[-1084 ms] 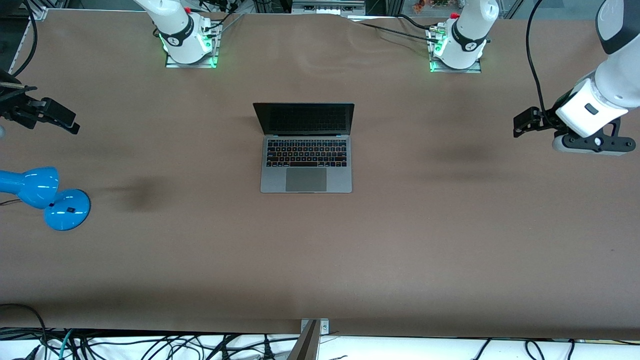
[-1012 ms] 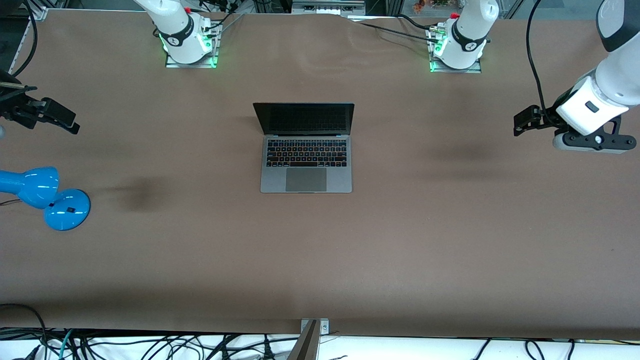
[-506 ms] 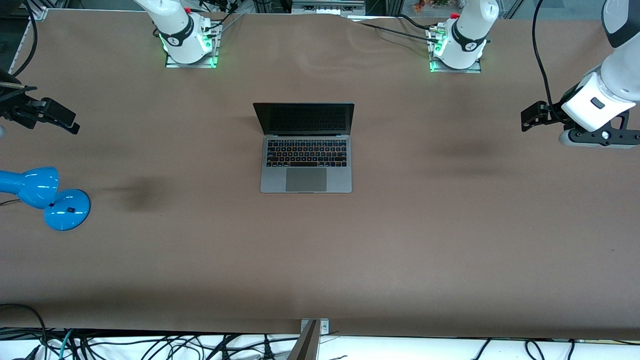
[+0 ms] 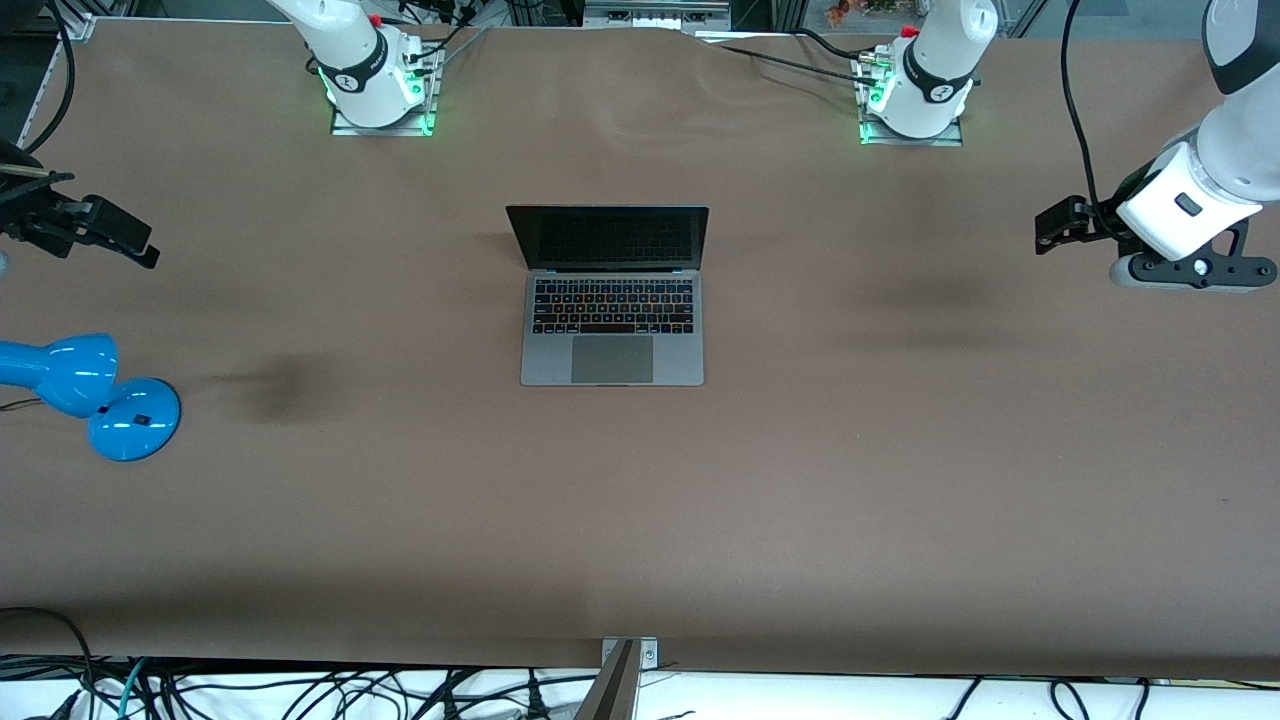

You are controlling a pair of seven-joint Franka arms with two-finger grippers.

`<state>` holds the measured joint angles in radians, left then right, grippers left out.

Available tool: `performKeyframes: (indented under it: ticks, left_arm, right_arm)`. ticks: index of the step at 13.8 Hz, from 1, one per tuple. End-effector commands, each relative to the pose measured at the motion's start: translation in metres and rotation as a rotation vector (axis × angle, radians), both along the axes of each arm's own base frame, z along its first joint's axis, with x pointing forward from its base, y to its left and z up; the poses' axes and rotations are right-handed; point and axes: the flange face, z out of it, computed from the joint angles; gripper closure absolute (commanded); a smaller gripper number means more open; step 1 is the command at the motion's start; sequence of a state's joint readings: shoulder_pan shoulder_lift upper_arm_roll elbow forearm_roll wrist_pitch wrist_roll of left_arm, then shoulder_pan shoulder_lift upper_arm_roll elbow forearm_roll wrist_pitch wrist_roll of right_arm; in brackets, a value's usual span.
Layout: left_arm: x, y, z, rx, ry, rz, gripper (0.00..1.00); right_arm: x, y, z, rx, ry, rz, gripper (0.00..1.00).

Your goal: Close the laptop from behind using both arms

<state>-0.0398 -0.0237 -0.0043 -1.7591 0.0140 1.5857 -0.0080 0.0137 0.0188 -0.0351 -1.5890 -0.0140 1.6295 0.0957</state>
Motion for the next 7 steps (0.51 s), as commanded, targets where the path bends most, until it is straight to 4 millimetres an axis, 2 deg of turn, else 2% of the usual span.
performKeyframes:
  ticks: [1,7]
  left_arm:
    - [-0.005,-0.005,0.007,-0.021,0.003,0.0,0.0]
    - [-0.006,-0.017,0.007,-0.056,0.015,0.003,0.0]
  right_arm:
    - [-0.005,-0.001,0.003,-0.012,-0.004,0.002,0.0]
    - [-0.005,-0.001,0.003,-0.012,-0.003,0.002,0.0]
